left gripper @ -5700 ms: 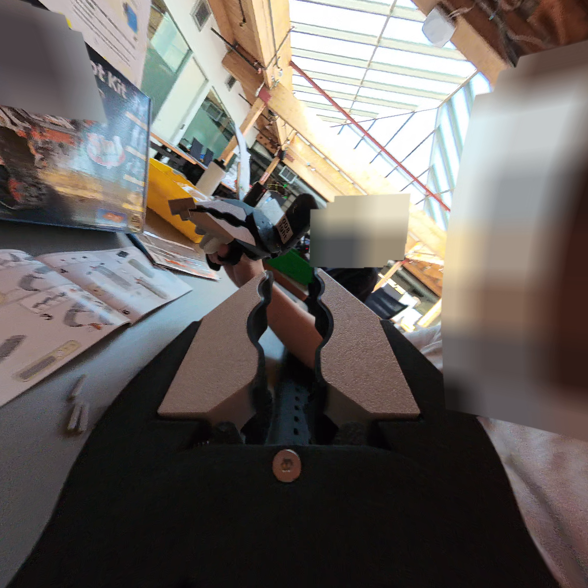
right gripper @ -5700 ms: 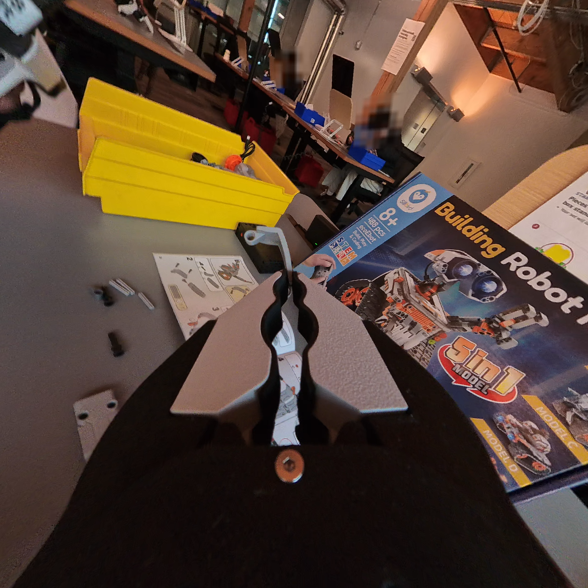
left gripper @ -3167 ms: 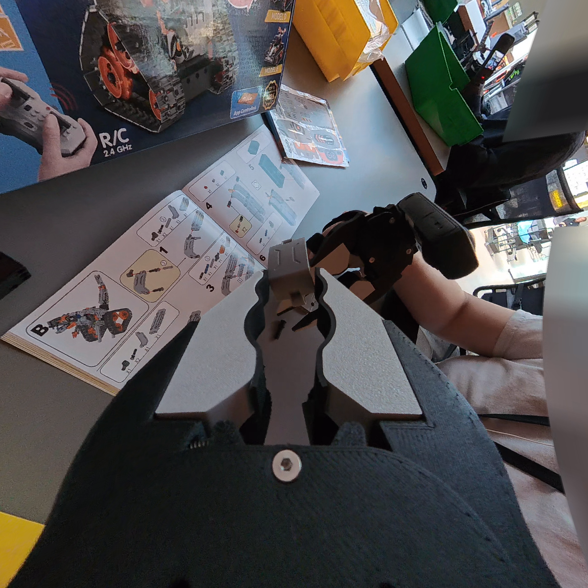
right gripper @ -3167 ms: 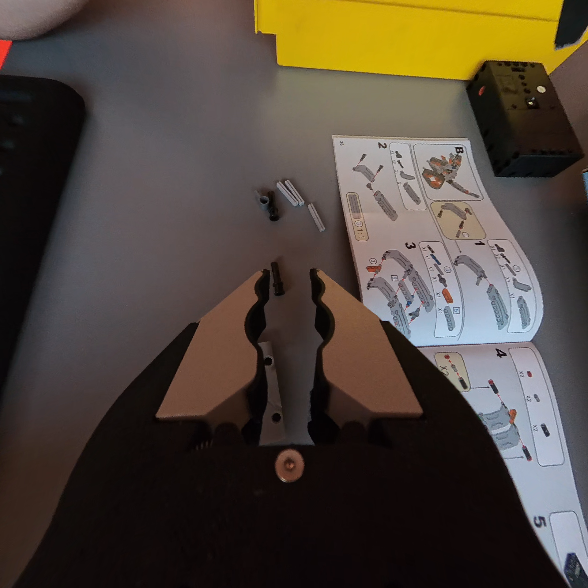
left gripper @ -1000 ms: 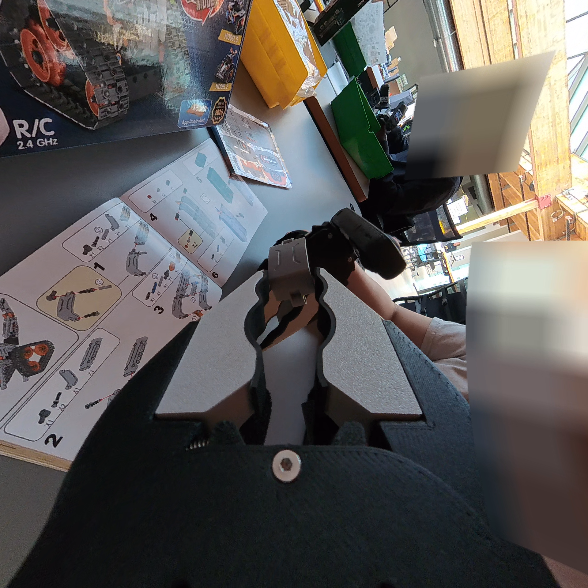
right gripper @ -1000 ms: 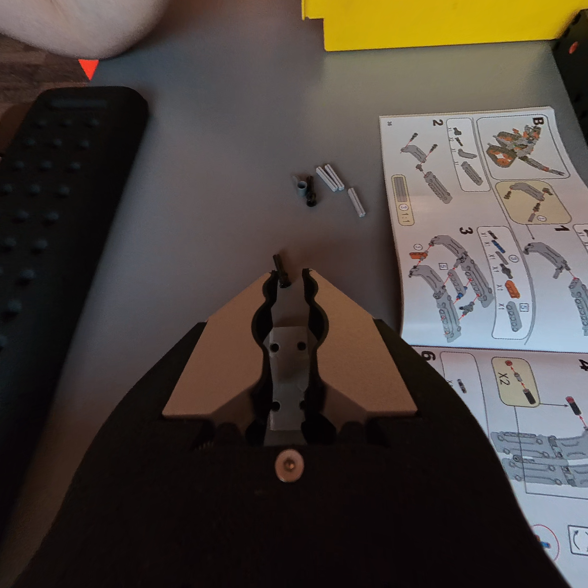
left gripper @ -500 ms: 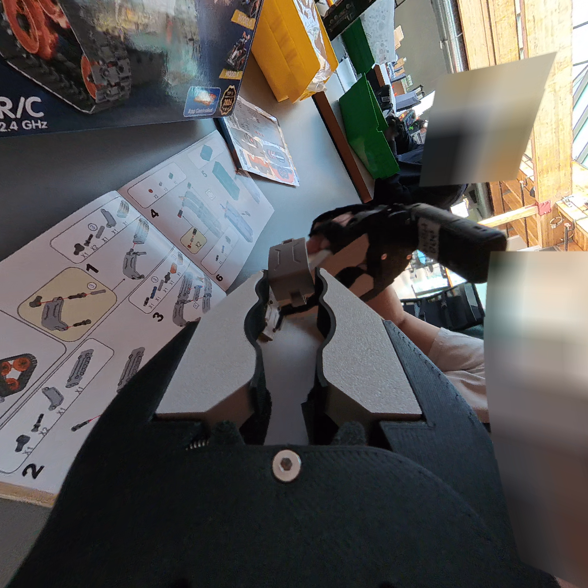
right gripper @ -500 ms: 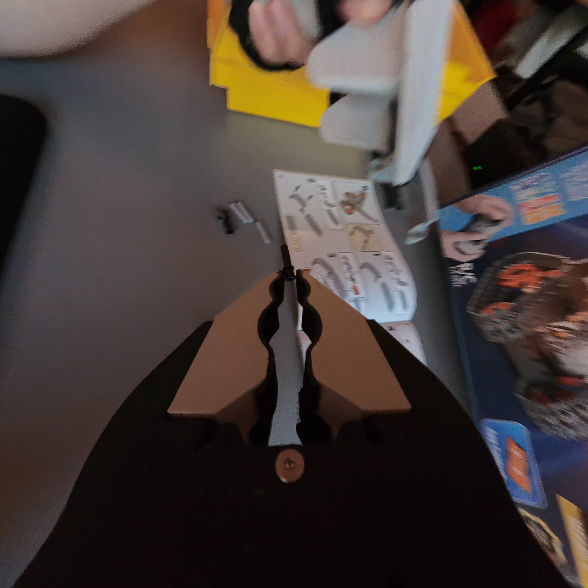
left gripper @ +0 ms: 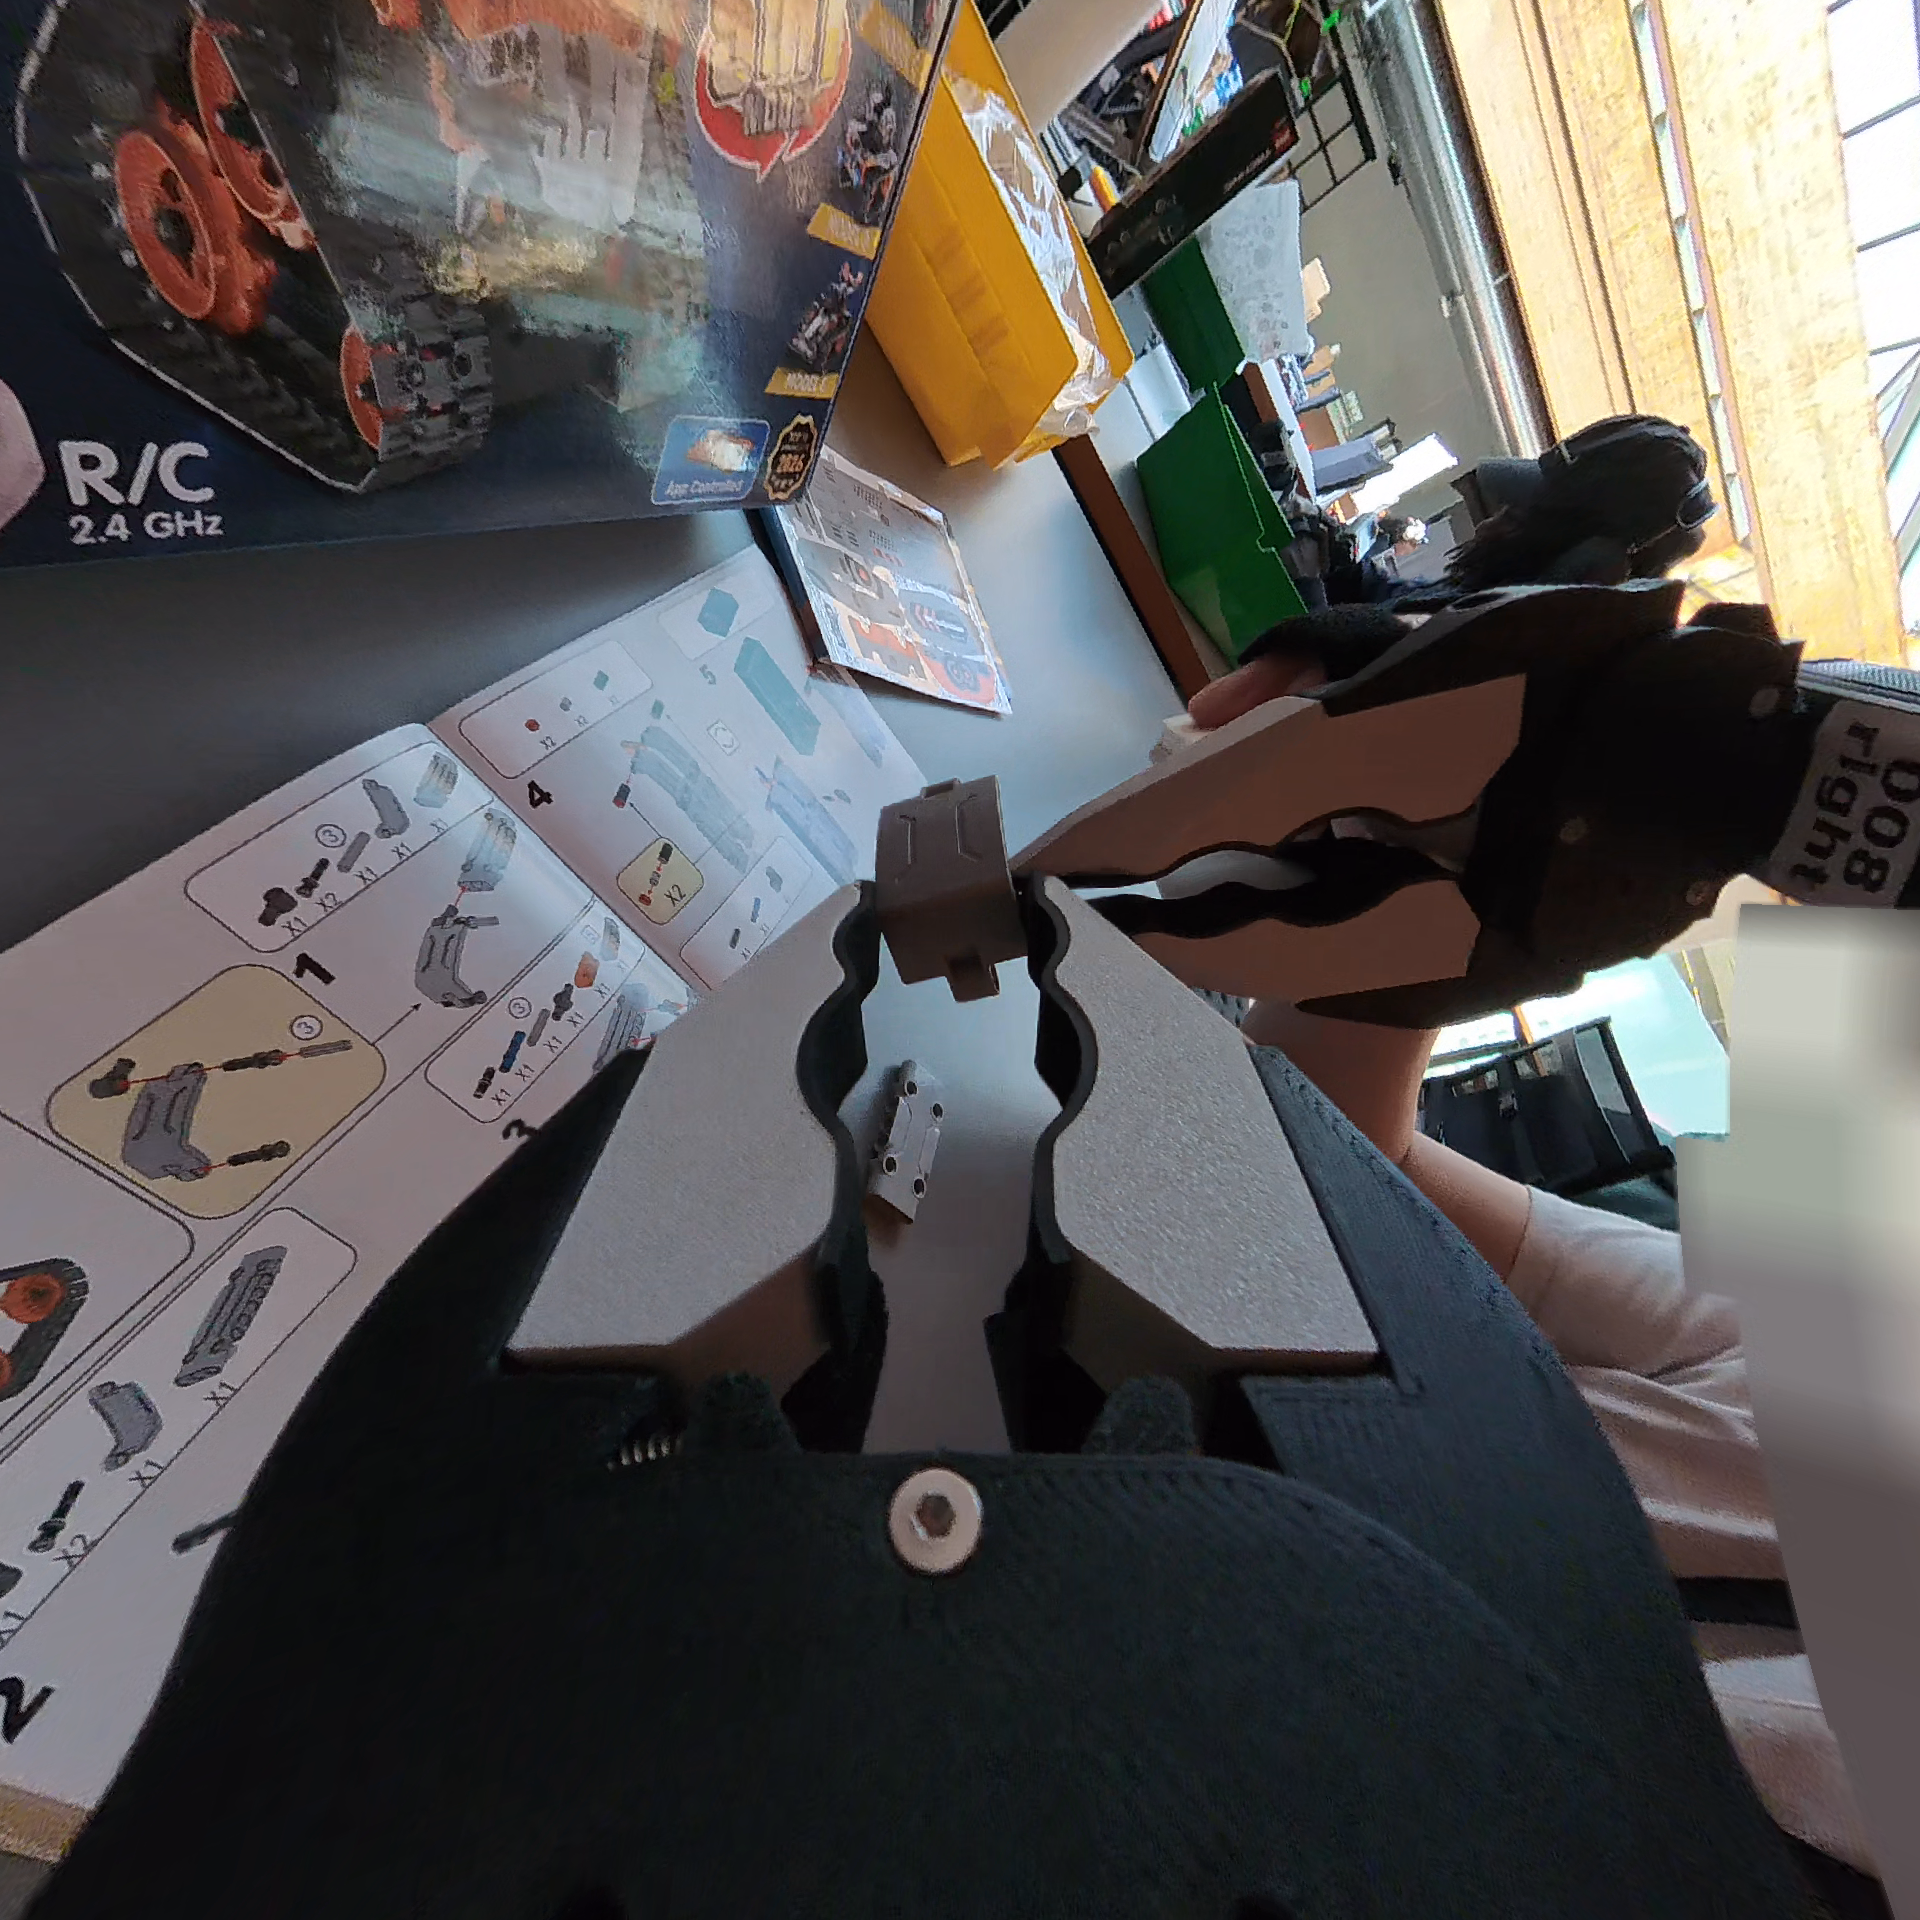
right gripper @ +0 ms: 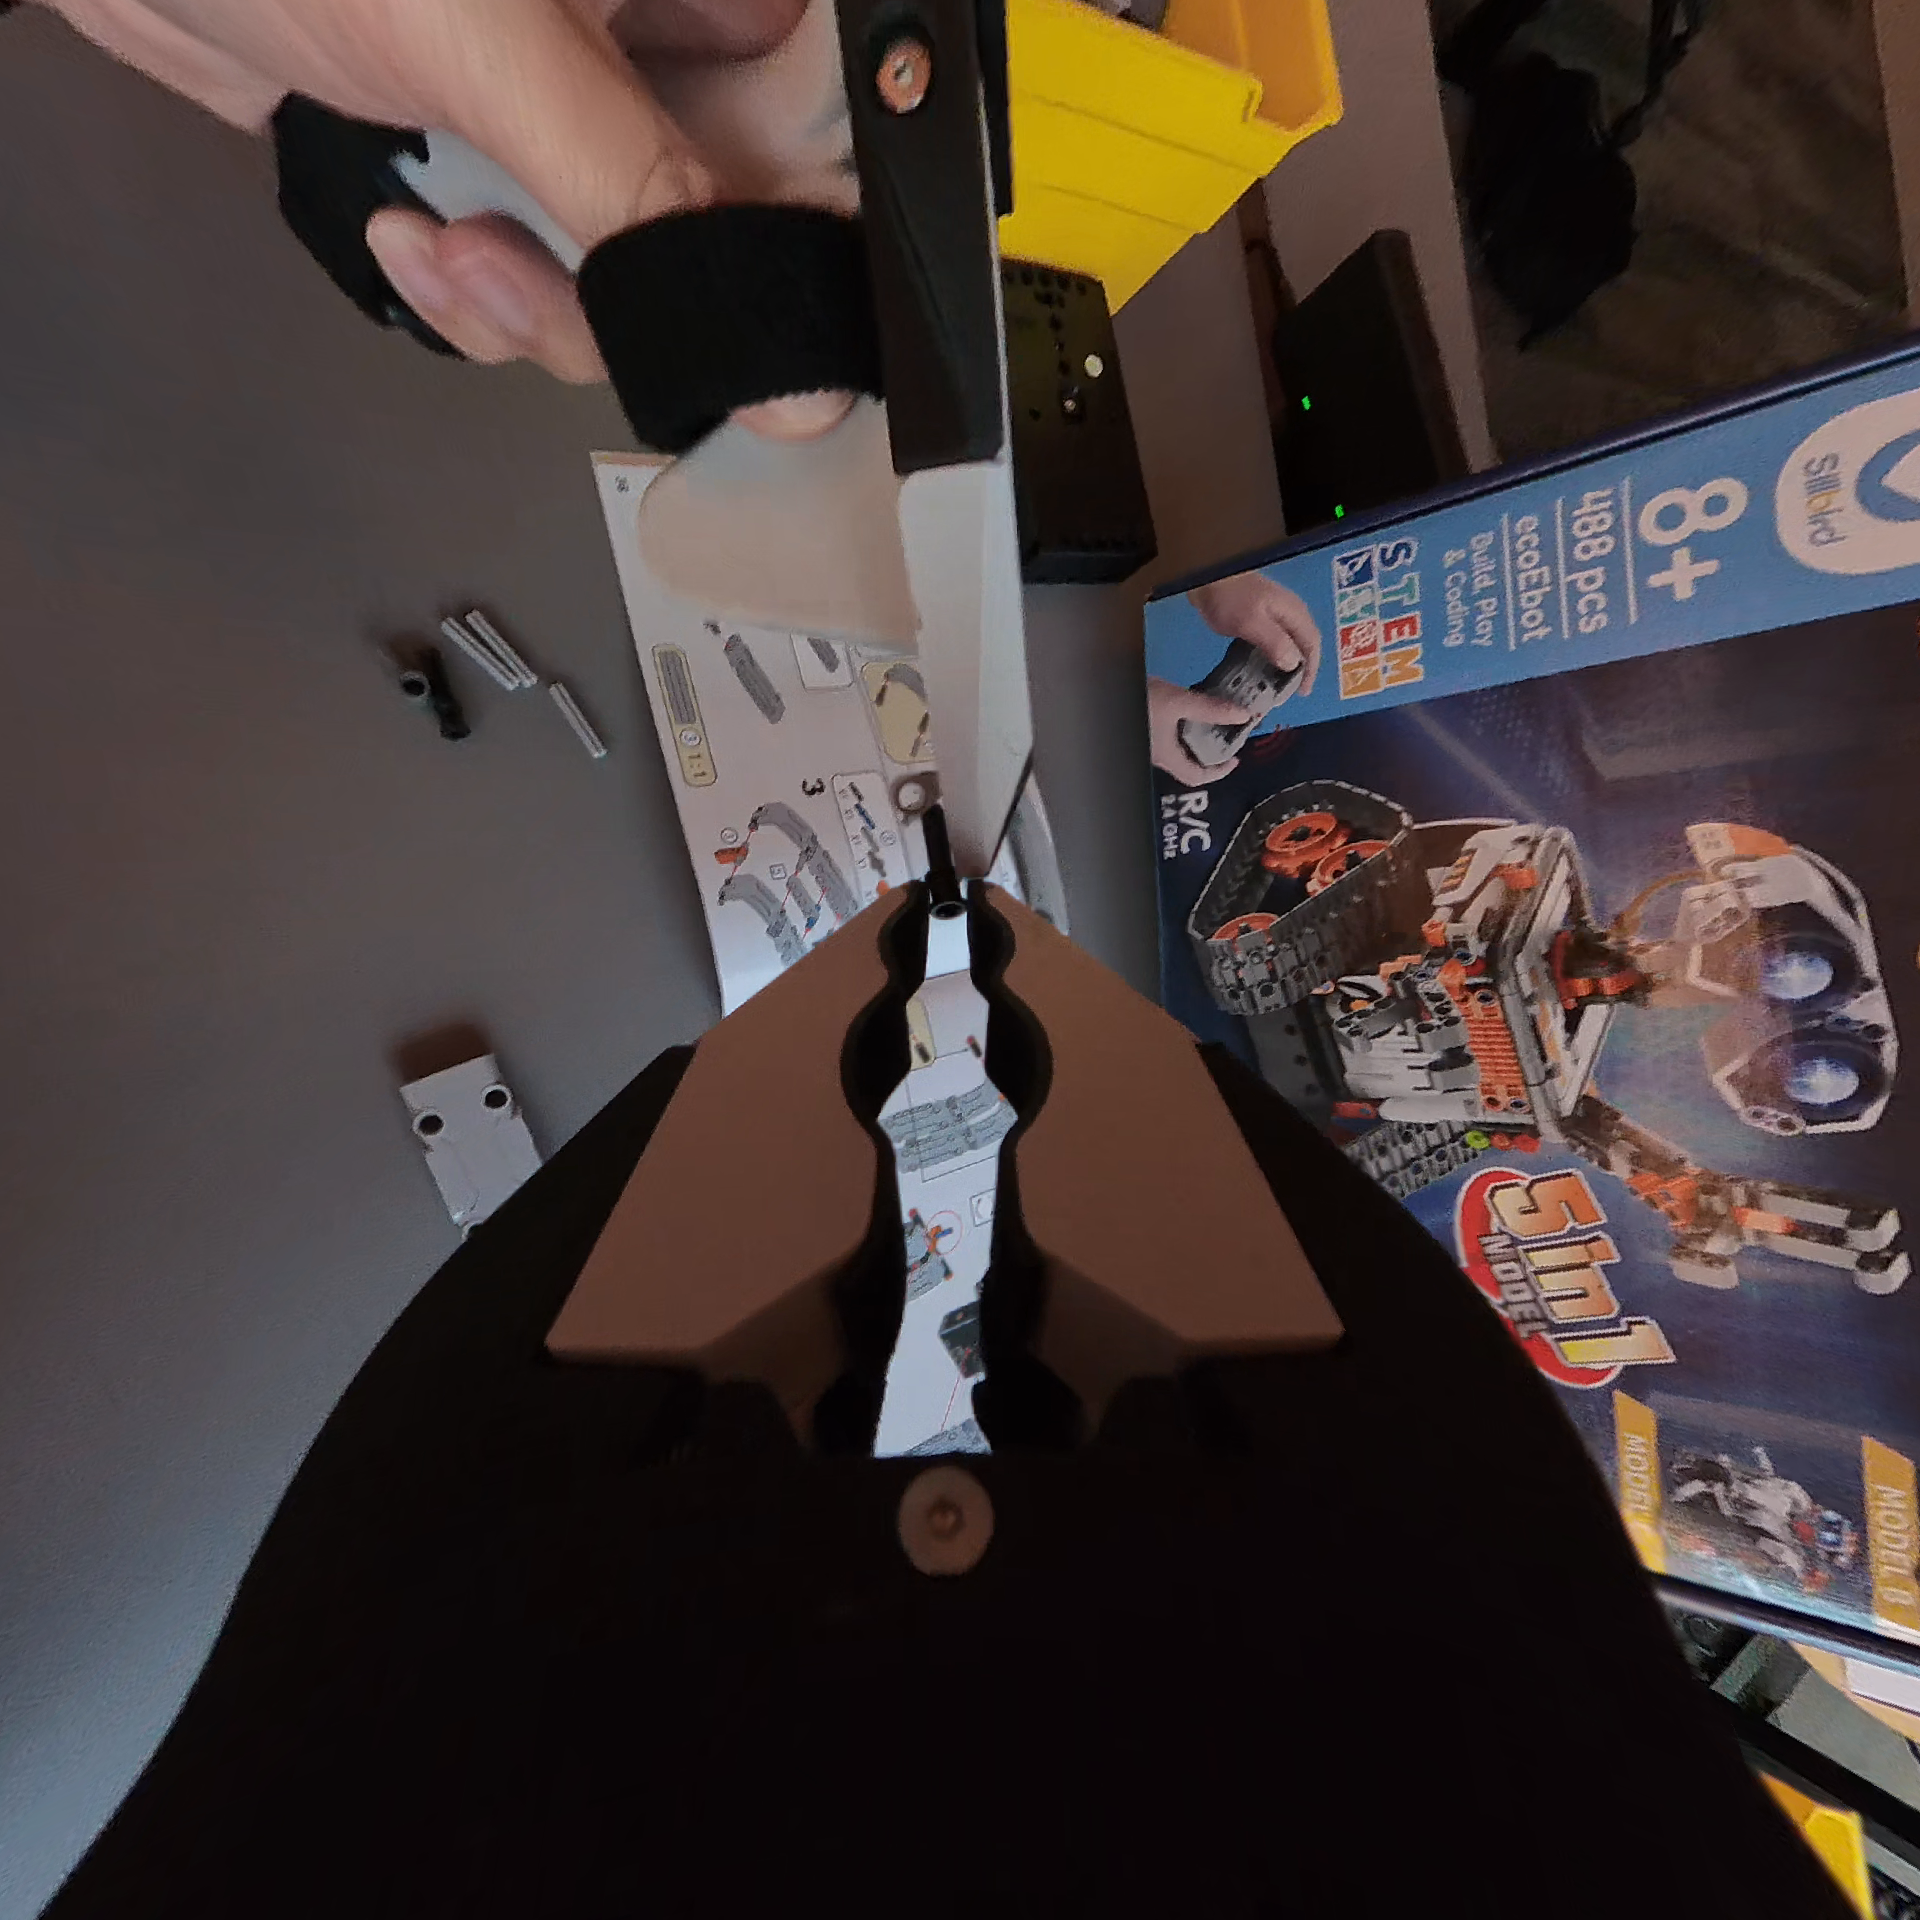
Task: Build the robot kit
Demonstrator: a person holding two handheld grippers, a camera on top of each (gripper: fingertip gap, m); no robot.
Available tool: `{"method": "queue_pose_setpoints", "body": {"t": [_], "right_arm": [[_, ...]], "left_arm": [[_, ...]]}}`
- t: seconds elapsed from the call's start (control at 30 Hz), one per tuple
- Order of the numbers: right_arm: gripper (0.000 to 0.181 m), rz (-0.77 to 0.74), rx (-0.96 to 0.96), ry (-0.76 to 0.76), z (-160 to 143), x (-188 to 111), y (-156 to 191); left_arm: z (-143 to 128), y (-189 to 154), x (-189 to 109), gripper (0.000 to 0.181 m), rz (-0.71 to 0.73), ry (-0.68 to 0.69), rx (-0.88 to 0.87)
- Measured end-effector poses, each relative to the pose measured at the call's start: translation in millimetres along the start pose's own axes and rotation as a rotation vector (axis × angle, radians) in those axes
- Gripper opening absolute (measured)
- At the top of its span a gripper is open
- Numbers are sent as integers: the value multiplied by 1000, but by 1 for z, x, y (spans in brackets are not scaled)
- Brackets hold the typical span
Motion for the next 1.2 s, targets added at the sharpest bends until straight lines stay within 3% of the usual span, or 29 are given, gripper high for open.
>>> {"method": "queue_pose_setpoints", "body": {"t": [0.13,0.47,0.6,0.83,1.0,1.2], "right_arm": [[6,-40,10,-19,11,-3,-13],[6,-95,230,-336,50,-27,-41],[6,-68,299,-445,67,-34,-45],[5,-42,283,-369,75,-34,-44],[5,-142,217,-407,76,-33,-51],[6,-106,259,-441,72,-26,-53]], "left_arm": [[11,-5,-8,26,-44,-78,-21],[38,-33,-38,26,-239,-278,-81],[41,-37,-45,25,-252,-297,-80],[42,-41,-49,26,-279,-314,-103],[47,-35,-52,25,-387,-396,-251],[47,-23,-50,26,-456,-477,-396]]}}
Point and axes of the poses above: each gripper's, where its closed fingertips meet, x out along the fingers, z out of its top, y = z × x across the jaws, the point moved 1 cm from there along -x, back along the fingers, and after that the axes turned 7 degrees about -x, right-handed, at the moved point
